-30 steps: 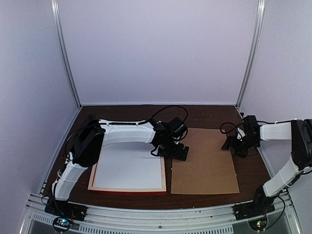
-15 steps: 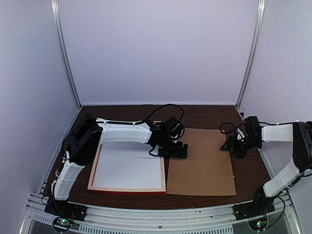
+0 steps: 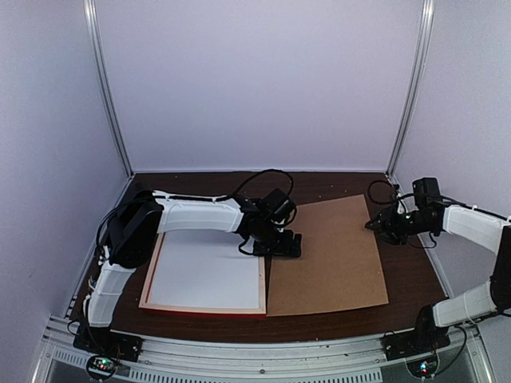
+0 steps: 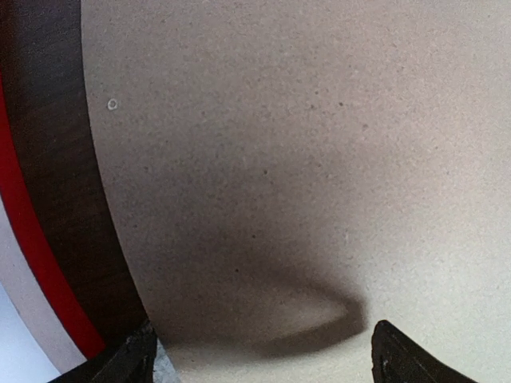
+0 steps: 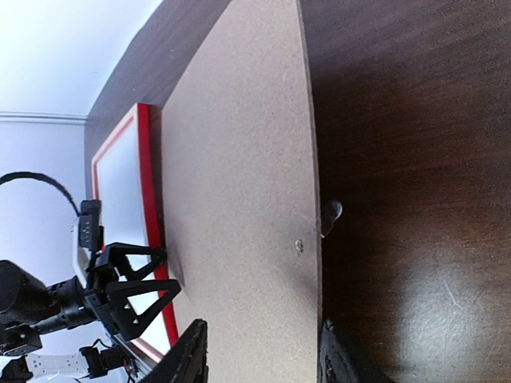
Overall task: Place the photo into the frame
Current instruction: Adjust the backboard at the center of the board.
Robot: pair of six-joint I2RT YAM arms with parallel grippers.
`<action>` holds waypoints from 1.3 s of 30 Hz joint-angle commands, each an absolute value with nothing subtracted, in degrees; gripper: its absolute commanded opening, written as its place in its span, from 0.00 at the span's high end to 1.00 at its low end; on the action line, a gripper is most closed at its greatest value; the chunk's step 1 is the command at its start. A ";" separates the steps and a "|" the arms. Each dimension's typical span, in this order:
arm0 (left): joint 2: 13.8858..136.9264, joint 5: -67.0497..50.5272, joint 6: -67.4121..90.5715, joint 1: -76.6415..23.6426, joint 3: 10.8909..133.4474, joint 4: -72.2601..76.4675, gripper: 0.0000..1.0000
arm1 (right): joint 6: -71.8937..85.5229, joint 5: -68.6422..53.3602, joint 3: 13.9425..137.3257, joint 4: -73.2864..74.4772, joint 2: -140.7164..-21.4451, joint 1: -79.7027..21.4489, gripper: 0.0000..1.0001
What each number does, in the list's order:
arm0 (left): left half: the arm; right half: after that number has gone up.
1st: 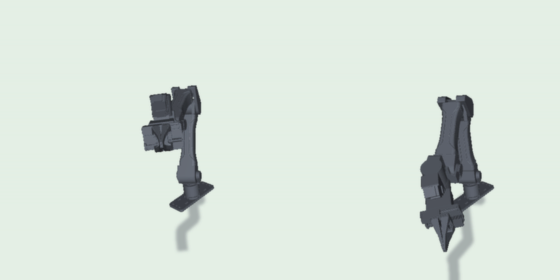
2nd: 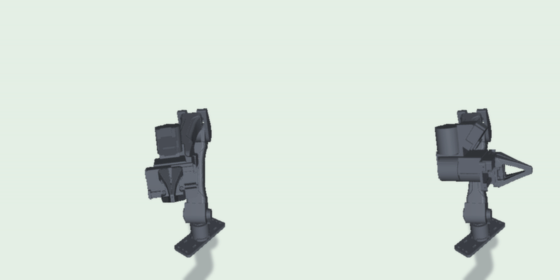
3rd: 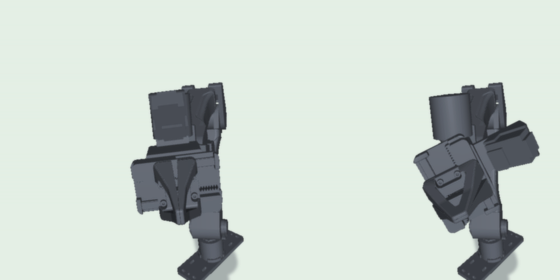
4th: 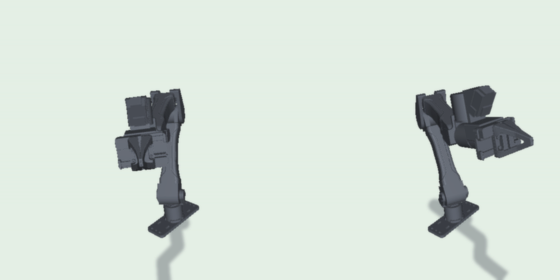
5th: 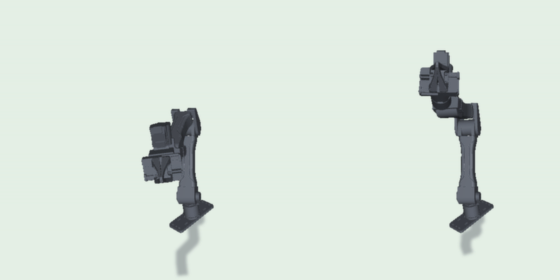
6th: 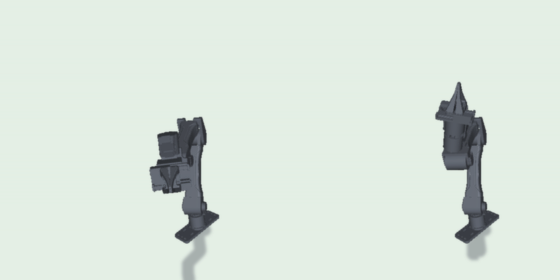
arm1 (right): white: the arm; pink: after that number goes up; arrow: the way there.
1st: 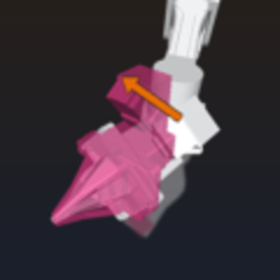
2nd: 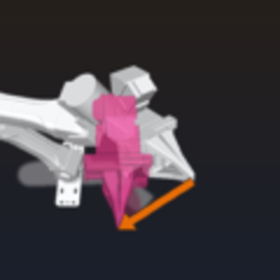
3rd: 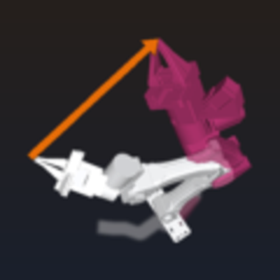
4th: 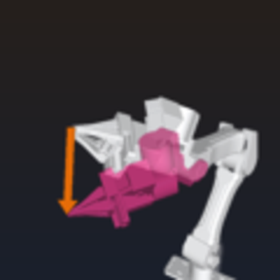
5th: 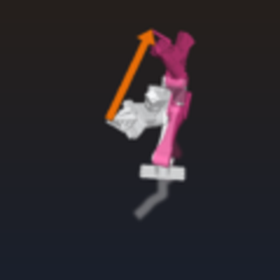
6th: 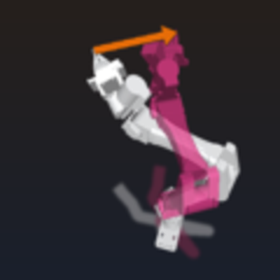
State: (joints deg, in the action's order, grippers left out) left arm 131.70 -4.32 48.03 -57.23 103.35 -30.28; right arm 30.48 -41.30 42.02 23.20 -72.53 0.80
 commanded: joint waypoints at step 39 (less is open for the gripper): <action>112.86 -15.47 48.13 -58.04 97.68 -17.49 0.07 | 43.86 -50.02 59.41 17.51 -69.08 -21.48 0.58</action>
